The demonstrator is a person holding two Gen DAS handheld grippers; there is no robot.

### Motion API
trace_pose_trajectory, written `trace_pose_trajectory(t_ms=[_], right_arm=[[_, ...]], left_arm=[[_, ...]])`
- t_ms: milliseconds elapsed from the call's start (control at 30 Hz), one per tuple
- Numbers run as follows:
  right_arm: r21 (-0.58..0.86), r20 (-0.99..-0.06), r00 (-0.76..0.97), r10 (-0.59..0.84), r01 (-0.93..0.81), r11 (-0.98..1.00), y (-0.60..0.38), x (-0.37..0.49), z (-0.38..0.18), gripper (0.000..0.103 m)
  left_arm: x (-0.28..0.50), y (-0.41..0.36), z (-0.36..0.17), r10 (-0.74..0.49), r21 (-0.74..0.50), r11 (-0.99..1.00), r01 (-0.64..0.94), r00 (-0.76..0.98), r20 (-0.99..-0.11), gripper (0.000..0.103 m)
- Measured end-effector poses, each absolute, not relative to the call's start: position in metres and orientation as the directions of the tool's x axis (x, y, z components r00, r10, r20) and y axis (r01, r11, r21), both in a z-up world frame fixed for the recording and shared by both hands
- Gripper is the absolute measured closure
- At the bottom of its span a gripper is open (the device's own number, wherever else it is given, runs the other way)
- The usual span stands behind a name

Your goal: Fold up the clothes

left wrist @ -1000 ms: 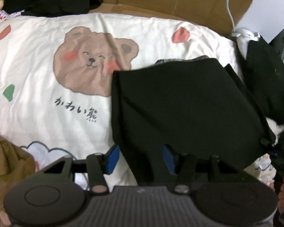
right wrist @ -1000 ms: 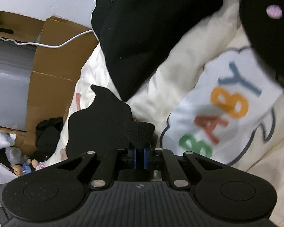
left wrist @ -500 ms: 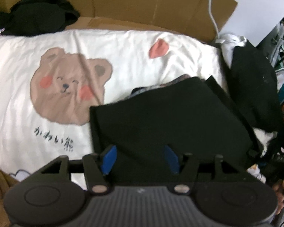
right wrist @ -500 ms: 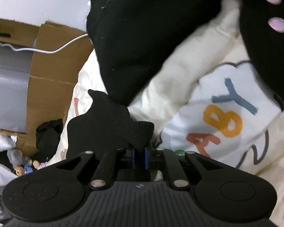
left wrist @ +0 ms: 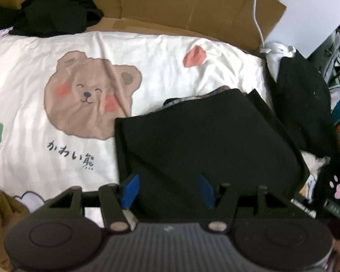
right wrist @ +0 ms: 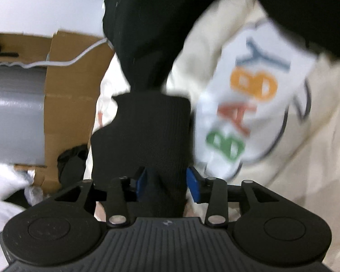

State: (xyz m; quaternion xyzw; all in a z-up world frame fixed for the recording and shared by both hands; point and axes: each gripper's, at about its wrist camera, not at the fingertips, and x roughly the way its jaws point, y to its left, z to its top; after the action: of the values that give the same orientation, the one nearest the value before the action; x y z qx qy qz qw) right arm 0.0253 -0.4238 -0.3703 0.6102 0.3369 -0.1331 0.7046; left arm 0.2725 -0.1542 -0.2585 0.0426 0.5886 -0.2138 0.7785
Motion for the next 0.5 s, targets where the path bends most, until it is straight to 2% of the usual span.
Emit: trace_pose_trajectory(t_ms=[500], right_arm=[[0.787, -0.617, 0.672, 0.41, 0.547, 0.287, -0.318, 0.041, -0.391, 0.058]], left_arm=[[0.268, -0.103, -0.272, -0.255, -0.186, 0.93, 0.318, 0.19, -0.948, 0.041]])
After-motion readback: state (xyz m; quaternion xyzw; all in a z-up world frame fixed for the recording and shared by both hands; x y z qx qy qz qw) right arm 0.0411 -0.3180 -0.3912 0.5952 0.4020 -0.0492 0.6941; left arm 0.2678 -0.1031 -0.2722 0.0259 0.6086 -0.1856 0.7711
